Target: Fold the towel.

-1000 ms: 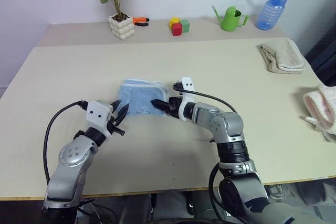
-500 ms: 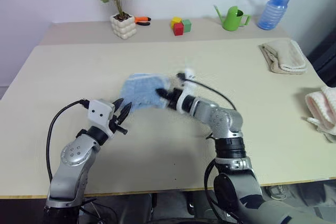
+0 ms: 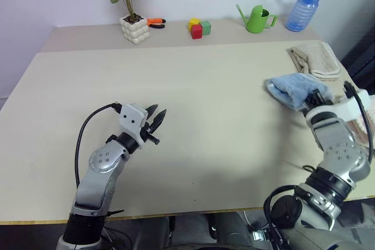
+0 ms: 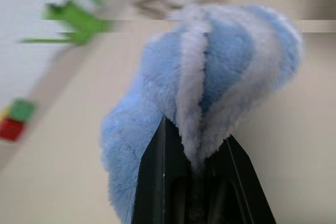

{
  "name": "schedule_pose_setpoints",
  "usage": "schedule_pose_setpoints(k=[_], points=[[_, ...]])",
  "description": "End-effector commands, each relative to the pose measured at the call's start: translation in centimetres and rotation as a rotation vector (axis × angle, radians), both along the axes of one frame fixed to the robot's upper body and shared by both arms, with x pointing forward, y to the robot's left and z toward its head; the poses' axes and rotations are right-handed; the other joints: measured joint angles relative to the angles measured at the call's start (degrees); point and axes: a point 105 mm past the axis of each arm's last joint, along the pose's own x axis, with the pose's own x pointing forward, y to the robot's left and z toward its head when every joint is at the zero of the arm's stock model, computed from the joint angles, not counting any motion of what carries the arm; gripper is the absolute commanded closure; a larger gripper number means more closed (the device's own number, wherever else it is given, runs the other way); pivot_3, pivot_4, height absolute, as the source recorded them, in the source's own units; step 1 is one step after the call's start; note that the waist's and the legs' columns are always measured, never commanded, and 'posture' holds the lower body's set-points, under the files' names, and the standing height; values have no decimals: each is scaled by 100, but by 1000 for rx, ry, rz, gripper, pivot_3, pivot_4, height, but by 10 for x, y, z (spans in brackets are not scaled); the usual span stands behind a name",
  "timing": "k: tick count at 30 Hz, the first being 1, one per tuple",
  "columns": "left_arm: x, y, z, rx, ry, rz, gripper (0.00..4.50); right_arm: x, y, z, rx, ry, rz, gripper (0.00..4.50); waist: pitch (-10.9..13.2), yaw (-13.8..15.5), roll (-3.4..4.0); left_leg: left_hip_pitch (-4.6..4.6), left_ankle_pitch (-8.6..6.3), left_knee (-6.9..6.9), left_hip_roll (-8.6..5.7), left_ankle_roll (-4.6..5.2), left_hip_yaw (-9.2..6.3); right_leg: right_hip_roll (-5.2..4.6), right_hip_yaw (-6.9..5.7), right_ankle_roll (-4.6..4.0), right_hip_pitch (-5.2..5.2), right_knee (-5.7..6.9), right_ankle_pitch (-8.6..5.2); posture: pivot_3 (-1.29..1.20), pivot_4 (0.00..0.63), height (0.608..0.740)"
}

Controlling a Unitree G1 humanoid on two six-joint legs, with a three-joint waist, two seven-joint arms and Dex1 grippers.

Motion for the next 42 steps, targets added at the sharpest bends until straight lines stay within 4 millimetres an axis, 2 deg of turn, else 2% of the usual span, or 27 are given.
schedule_pose_setpoints(k=[1, 5, 9, 14, 19, 23, 26, 27, 28, 29, 30, 31, 35, 38, 42], points=[[0, -9, 8, 0, -42, -48, 3089, -14, 5, 10, 3, -28, -21, 4473, 0, -1, 1, 0, 0, 1, 0, 0, 2, 0, 1, 0, 0, 0, 0, 0, 150, 730], [3, -11, 6, 1, -41, -61, 3089, -22, 12, 6, 21, -18, -9, 4473, 0, 12, 2, 0, 0, 3, -1, 1, 2, 1, 1, 1, 1, 0, 0, 0, 150, 730], [4, -15, 5, 1, -42, -72, 3089, -23, 8, 9, 43, -40, -17, 3150, 0, 14, 2, 0, 0, 3, -1, 1, 2, 2, 0, 1, 2, 0, 0, 0, 150, 730], [7, -14, 5, 1, -45, -66, 3089, -31, -15, 16, -49, -6, -113, 659, 0, 19, 2, 0, 0, 3, -2, 2, 2, 3, 0, 1, 2, -1, 0, 0, 150, 730], [21, -2, 0, 50, -50, 33, 3089, -37, -38, 43, -391, 23, -191, 659, 0, 30, 2, 0, 0, 5, -5, 2, 3, 1, 0, 3, 6, -3, -1, 0, 150, 730], [37, 19, 3, 69, -72, 185, 3089, -34, -38, 59, -619, 30, -181, 659, 0, 8, 1, 6, 0, 5, -3, 2, 3, 6, 0, 3, 9, -2, -1, 0, 150, 730], [44, 31, 7, 76, -93, 254, 3089, -24, -19, 75, -808, -20, -86, 659, 0, 3, 2, 8, 0, 5, 2, 2, 5, 11, 2, 3, 8, -2, -1, 0, 150, 730], [44, 40, 8, 77, -100, 278, 3089, -11, 13, 85, -970, -80, 77, 659, 0, 11, 2, 8, 0, 5, 2, 2, 5, 11, 2, 3, 9, -2, -1, 0, 150, 730], [44, 46, 9, 88, -107, 291, 3089, -2, 49, 86, -1120, -132, 264, 659, 3, -2, 6, 8, 0, 5, 0, 2, 5, 9, 2, 3, 9, -1, -1, 0, 150, 730], [42, 51, 9, 112, -118, 291, 3089, 2, 84, 74, -1159, -168, 484, 659, 4, -28, 7, 10, 0, 6, -1, 2, 11, 8, 6, 4, 9, -2, 0, 0, 150, 730], [41, 53, 10, 129, -125, 286, 3089, 3, 104, 65, -1164, -187, 624, 659, 5, -38, 2, 17, -1, 4, 1, 4, 18, 9, 9, 4, 9, -2, -1, 0, 150, 730], [39, 53, 10, 144, -131, 277, 3089, 2, 114, 60, -1151, -206, 709, 659, 3, -23, -4, 26, -2, 4, 10, 4, 15, 21, 8, 3, 18, -5, -1, 0, 150, 730], [33, 70, 10, 134, -124, 289, 3089, 2, 129, 41, -1219, -220, 903, 659, 6, 72, -8, 36, -3, 4, 15, 6, -4, 27, 0, -3, 40, -15, -4, 0, 150, 730], [23, 79, 13, 126, -109, 281, 3089, -3, 139, 31, -1163, -229, 1038, 659, 8, 72, -11, 28, -4, 7, 2, 6, -1, 6, 0, 1, 39, -25, -2, 0, 150, 730], [13, 86, 14, 131, -96, 268, 3089, 1, 139, 26, -1157, -227, 1063, 659, 9, 63, -13, 26, -5, 7, 0, 8, -3, -1, -4, 2, 39, -28, -2, 0, 150, 730]])
